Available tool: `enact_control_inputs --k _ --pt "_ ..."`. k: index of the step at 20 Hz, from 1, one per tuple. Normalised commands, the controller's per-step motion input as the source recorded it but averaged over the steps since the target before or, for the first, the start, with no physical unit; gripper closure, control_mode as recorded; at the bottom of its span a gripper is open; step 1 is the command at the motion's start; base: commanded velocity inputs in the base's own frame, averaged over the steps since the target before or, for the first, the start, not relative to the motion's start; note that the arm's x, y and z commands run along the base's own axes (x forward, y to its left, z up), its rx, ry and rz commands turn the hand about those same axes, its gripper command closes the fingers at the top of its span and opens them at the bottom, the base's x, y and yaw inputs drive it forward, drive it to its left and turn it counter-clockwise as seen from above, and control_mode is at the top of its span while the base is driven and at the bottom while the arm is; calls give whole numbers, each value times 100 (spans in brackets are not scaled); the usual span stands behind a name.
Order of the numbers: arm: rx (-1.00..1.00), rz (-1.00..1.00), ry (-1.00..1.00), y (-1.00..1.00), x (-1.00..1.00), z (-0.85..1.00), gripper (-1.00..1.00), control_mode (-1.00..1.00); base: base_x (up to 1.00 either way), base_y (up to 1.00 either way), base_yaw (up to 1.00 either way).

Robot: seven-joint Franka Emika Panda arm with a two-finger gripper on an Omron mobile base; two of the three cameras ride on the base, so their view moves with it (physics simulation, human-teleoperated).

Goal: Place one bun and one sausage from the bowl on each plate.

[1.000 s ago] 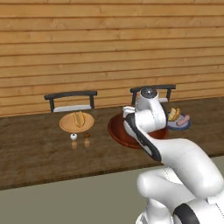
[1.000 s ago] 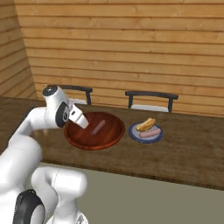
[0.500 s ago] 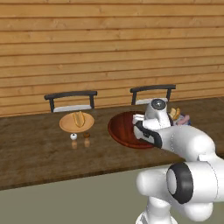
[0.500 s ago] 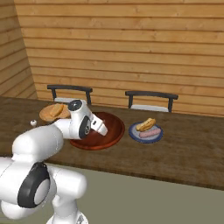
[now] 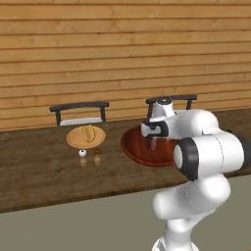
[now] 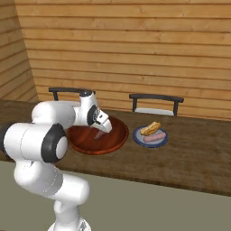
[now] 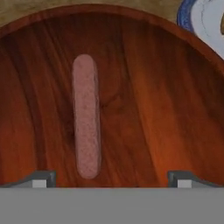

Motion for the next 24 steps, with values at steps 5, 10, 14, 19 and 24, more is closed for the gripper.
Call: enact_control_inputs --k 5,10,14,19,24 --pt "1 0 1 1 34 -57 -100 -100 0 0 0" --pt "-1 0 0 11 38 -21 -100 -100 0 0 0" --pt "-3 0 0 7 31 -36 -100 -100 0 0 0" --pt "-2 -1 0 0 12 -47 100 -100 0 0 0" --pt "0 -1 1 1 11 -21 100 -100 0 0 0"
